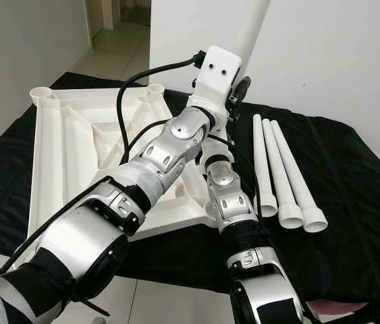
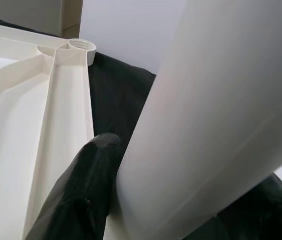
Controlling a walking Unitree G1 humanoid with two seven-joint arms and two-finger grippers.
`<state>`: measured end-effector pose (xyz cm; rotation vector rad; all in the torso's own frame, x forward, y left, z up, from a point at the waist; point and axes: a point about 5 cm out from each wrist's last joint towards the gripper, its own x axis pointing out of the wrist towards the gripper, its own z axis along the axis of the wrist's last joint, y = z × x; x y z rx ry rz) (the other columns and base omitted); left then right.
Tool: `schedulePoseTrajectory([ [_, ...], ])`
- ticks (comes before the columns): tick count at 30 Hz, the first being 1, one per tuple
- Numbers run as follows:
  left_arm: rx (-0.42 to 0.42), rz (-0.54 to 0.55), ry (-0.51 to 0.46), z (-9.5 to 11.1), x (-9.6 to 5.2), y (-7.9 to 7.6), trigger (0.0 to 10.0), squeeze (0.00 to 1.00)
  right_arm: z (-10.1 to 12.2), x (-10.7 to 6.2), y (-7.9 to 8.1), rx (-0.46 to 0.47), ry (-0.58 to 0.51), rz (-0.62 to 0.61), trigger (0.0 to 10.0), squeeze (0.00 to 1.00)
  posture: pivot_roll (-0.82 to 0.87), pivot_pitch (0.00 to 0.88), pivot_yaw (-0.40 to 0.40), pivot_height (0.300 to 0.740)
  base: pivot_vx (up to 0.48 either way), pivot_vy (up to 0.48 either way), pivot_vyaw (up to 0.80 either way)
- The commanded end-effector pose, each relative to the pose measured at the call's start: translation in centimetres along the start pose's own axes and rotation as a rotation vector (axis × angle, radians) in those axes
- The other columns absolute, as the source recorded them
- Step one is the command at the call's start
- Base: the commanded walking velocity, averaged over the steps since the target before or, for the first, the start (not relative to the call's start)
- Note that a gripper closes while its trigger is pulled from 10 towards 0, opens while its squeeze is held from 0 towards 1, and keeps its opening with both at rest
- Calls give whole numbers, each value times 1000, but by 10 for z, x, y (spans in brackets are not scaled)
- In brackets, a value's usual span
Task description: Building children table
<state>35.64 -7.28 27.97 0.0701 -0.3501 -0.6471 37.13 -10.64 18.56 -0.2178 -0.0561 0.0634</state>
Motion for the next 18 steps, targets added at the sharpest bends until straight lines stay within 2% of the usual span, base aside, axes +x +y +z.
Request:
schedulePoseTrajectory([
  [1,-158,-93,138,-37,-14,-80,10000,0,7,2,5,-6,-37,22,0,0,29,0,-105,740,0,0,0],
  [10,-154,-65,150,-45,-16,-78,10000,0,4,2,0,-28,-37,-1,0,0,30,0,-102,740,0,0,0],
  [11,-172,-69,146,-46,-17,-78,10000,310,3,1,0,-30,-32,6,2471,0,30,0,-101,740,0,0,0],
  [12,-172,-69,146,-46,-17,-78,10000,310,3,1,0,-30,-32,6,2471,0,30,0,-101,740,0,0,0],
  [13,-218,-91,139,-46,-17,-83,10000,1000,3,1,0,-26,-25,1,10000,0,29,0,-99,740,0,0,0],
  [17,-244,-114,127,-45,-18,-90,10000,1000,3,2,-2,-16,-24,-8,10000,0,29,0,-98,740,0,0,0],
  [18,-234,-131,116,-43,-19,-97,10000,1000,2,2,-2,-20,-23,-13,10000,0,29,0,-98,740,0,0,0],
])
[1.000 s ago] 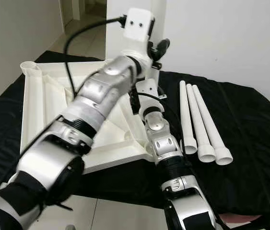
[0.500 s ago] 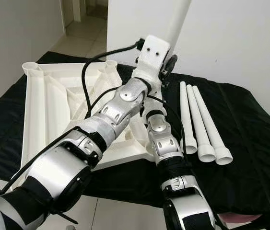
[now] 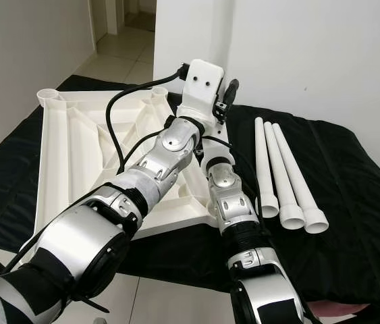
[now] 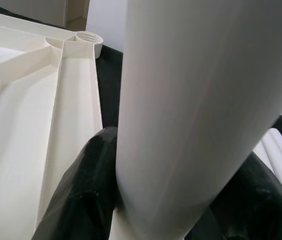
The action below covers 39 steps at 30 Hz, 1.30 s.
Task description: Building children table
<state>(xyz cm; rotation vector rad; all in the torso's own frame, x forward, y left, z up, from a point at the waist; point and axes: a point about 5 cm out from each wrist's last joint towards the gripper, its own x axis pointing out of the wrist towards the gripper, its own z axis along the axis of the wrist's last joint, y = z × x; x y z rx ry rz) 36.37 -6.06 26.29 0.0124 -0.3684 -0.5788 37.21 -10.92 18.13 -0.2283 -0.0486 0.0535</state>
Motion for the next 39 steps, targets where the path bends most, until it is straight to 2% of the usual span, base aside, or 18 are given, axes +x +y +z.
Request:
schedulePoseTrajectory([
  [1,-196,-201,157,-29,-21,-105,10000,1000,7,1,-1,-9,-32,-5,10000,0,29,0,-98,740,0,0,0],
  [4,-173,-231,130,-25,-24,-121,10000,1000,5,1,-2,-11,-27,-11,10000,0,28,0,-98,740,0,0,0],
  [6,-174,-229,124,-24,-24,-122,10000,1000,5,1,-2,-11,-26,-12,10000,0,28,0,-98,740,0,0,0],
  [7,-170,-222,111,-23,-24,-124,10000,902,5,1,-2,-10,-25,-12,10000,0,29,0,-98,740,0,0,0],
  [8,-167,-217,103,-22,-24,-125,10000,902,5,1,-2,-9,-25,-12,10000,0,29,0,-98,740,0,0,0],
  [9,-194,-206,85,-20,-25,-128,10000,0,4,1,-2,-5,-22,-16,10000,0,29,0,-99,740,0,0,0],
  [16,-235,-207,71,-20,-28,-133,10000,0,3,0,-3,-2,-18,-20,10000,0,31,0,-100,740,0,0,0],
  [20,-244,-241,36,-20,-36,-145,10000,0,1,0,-3,5,-10,-21,10000,0,35,0,-102,740,0,0,0],
  [26,-266,-254,12,-19,-41,-153,10000,0,1,-1,-2,7,-9,-19,10000,0,39,0,-101,740,0,0,0],
  [31,-277,-193,6,-22,-50,-163,10000,0,1,0,1,13,-7,-16,10000,0,45,0,-98,740,0,0,0],
  [36,-285,-173,-6,-22,-52,-164,10000,0,1,0,1,15,-5,-15,10000,0,45,0,-95,740,0,0,0],
  [37,-304,-131,-38,-21,-56,-165,10000,0,0,0,1,16,-3,-17,10000,0,45,0,-94,740,0,0,0],
  [39,-308,-120,-46,-21,-57,-165,10000,0,0,0,1,17,-3,-17,10000,0,45,0,-94,740,0,0,0],
])
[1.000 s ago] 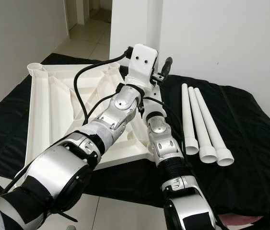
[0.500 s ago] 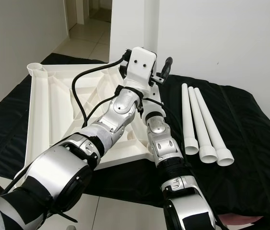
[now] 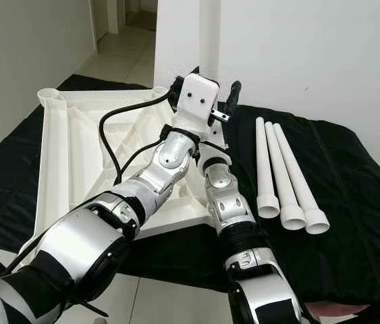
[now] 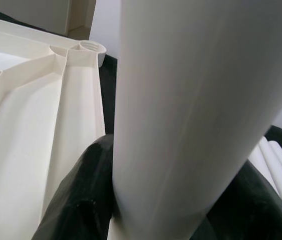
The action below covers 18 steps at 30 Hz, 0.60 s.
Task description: Building children table
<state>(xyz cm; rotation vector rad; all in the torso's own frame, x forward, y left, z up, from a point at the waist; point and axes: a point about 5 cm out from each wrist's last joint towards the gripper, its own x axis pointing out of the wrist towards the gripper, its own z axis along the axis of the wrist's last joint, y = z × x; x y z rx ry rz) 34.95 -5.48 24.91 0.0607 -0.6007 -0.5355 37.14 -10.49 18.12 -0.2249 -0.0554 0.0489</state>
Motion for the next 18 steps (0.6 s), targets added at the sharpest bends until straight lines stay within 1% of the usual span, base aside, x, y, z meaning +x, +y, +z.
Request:
schedulePoseTrajectory([
  [1,-433,-93,145,14,-44,-160,10000,0,-1,0,-3,14,4,-12,10000,0,44,0,-90,740,0,0,0],
  [3,-430,-84,139,14,-45,-160,10000,0,-1,0,-3,13,4,-13,10000,0,44,0,-90,740,0,0,0],
  [5,-420,-61,118,15,-53,-166,10000,0,-2,0,-4,16,8,-15,10000,0,41,0,-87,740,0,0,0],
  [6,-420,-61,118,15,-53,-166,10000,0,-2,0,-4,16,8,-15,10000,0,41,0,-87,740,0,0,0],
  [7,-430,-58,110,16,-58,-170,10000,0,-3,-1,-4,17,9,-16,10000,0,40,0,-85,740,0,0,0],
  [8,-430,-58,110,16,-58,-170,10000,0,-3,-1,-4,17,9,-16,10000,0,40,0,-85,740,0,0,0],
  [9,-417,-42,103,15,-64,-173,10000,0,-3,-1,-4,19,11,-17,10000,0,37,0,-83,740,0,0,0],
  [11,-407,6,84,16,-67,-172,10000,0,-4,-2,-4,21,14,-21,10000,0,37,0,-82,740,0,0,0],
  [12,-407,6,84,16,-67,-172,10000,0,-4,-2,-4,21,14,-21,10000,0,37,0,-82,740,0,0,0],
  [14,-389,59,74,16,-67,-169,10000,0,-5,-2,-4,23,17,-23,10000,0,37,0,-82,740,0,0,0],
  [15,-389,59,74,16,-67,-169,10000,0,-5,-2,-4,23,17,-23,10000,0,37,0,-82,740,0,0,0],
  [16,-376,101,62,17,-69,-168,10000,0,-6,-3,-4,25,20,-24,10000,0,36,0,-80,740,0,0,0],
  [17,-376,101,62,17,-69,-168,10000,0,-6,-3,-4,25,20,-24,10000,0,36,0,-80,740,0,0,0],
  [18,-415,124,67,17,-70,-167,10000,0,-7,-3,-4,25,22,-25,10000,0,36,0,-80,740,0,0,0],
])
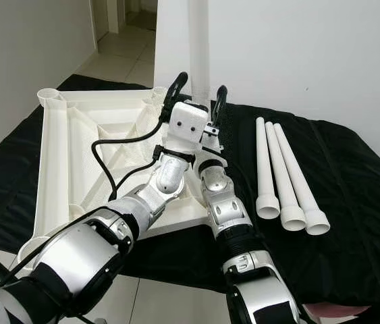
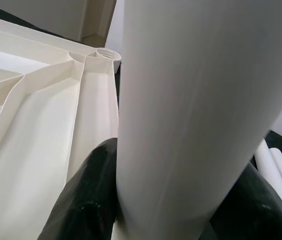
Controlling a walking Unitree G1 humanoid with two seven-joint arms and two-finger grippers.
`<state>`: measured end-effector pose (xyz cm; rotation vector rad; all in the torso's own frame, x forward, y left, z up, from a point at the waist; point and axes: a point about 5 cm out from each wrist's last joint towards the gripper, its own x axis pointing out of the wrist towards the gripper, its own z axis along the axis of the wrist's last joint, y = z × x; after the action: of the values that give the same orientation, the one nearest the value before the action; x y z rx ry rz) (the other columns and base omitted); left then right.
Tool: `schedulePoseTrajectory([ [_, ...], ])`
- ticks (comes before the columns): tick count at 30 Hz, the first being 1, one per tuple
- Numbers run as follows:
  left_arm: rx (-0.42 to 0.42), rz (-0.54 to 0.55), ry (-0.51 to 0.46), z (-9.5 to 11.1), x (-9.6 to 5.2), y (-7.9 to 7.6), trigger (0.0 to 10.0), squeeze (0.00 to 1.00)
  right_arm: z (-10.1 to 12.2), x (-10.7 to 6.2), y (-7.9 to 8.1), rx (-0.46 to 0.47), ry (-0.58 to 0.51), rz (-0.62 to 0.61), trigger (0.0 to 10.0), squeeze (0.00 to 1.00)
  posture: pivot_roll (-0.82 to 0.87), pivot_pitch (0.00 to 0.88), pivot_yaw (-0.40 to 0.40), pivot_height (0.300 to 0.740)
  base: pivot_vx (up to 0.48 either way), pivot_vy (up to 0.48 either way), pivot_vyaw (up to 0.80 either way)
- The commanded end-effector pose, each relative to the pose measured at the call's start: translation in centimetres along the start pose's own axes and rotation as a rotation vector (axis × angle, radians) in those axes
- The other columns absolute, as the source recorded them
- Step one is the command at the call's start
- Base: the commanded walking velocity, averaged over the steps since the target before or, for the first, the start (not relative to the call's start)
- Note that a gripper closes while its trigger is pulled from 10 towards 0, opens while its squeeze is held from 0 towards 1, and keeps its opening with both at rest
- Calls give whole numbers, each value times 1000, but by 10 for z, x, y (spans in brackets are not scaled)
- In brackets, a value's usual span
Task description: Building children table
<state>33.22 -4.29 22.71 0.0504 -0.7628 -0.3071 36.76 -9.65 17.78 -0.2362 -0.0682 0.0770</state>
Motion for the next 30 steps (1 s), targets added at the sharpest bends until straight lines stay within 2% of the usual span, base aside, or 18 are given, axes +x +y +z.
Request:
schedulePoseTrajectory([
  [1,-578,-50,278,48,-70,-150,10000,0,-7,0,-13,37,42,-51,10000,0,39,0,-83,740,0,0,0],
  [30,-578,-50,278,48,-70,-150,10000,0,-7,0,-13,37,42,-51,10000,0,39,0,-83,740,0,0,0],
])
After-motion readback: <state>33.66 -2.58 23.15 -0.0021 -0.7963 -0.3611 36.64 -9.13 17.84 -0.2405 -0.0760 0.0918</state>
